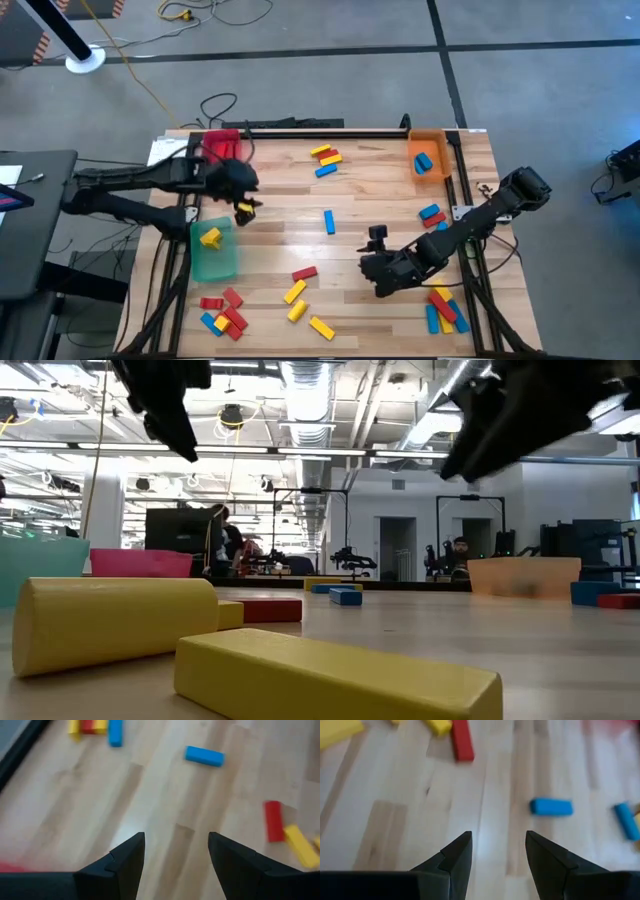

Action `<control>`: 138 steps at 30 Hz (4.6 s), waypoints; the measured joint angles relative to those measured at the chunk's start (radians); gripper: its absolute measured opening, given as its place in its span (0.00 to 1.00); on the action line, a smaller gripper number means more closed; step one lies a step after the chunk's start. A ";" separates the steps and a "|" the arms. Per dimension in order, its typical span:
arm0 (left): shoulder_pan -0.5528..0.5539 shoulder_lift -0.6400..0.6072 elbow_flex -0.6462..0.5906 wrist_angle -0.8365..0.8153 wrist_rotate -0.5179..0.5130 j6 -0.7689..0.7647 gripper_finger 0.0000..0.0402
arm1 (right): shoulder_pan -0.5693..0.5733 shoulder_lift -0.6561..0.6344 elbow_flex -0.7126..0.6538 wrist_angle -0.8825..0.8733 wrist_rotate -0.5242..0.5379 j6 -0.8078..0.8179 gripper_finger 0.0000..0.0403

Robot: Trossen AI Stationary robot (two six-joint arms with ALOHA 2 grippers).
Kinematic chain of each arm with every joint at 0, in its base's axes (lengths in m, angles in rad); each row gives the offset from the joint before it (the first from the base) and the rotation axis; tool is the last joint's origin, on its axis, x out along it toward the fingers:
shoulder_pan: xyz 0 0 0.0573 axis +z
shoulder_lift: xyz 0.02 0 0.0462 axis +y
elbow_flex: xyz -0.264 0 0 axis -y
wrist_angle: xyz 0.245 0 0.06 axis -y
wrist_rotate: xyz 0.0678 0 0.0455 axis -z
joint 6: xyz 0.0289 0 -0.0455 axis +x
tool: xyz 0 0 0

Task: Sort blocks
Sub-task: Put the yellow block into the green bin

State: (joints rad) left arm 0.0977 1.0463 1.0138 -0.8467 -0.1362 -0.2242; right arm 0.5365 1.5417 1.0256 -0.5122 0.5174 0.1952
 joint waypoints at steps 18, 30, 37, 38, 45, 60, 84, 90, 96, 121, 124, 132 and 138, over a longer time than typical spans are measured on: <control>-0.306 0.276 0.000 0.228 -0.012 -0.016 0.53 | 0.042 0.000 0.000 -0.354 -0.427 0.418 0.49; -0.374 0.466 0.000 0.354 -0.007 0.029 0.53 | 0.141 0.000 0.000 -0.625 -0.639 0.783 0.49; -0.396 0.495 0.000 0.399 0.006 0.049 0.53 | 0.241 0.000 -0.008 -0.659 -0.651 0.989 0.49; -0.396 0.495 0.000 0.407 0.006 0.055 0.53 | 0.256 0.000 -0.014 -0.655 -0.651 1.019 0.49; -0.396 0.495 0.000 0.437 0.006 0.092 0.53 | 0.359 -0.027 -0.055 -0.621 -0.616 1.242 0.49; -0.396 0.495 0.000 0.463 0.006 0.134 0.53 | 0.485 -0.143 -0.212 -0.457 -0.434 1.612 0.49; -0.396 0.495 0.000 0.466 0.006 0.150 0.53 | 0.482 -0.184 -0.276 -0.371 -0.412 1.614 0.53; -0.396 0.495 0.000 0.470 0.006 0.150 0.53 | 0.482 -0.174 -0.276 -0.380 -0.410 1.610 0.61; -0.396 0.495 0.000 0.472 0.006 0.151 0.53 | 0.482 -0.175 -0.313 -0.293 -0.409 1.611 0.62; -0.396 0.495 0.000 0.523 0.006 0.167 0.53 | 0.396 -0.174 -0.347 -0.247 -0.411 1.438 0.23; -0.396 0.495 0.000 0.581 0.006 0.180 0.53 | 0.382 -0.171 -0.323 -0.254 -0.376 1.405 0.23; -0.395 0.494 0.000 0.815 0.006 0.233 0.53 | 0.276 -0.172 -0.209 -0.260 -0.191 1.155 0.22; -0.385 0.494 -0.035 1.088 0.006 0.241 0.53 | 0.197 -0.172 -0.086 -0.236 -0.005 0.861 0.22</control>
State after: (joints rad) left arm -0.2877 1.5406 0.9787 0.2416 -0.1303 0.0172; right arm 0.7331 1.3697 0.9399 -0.7487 0.5122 1.0566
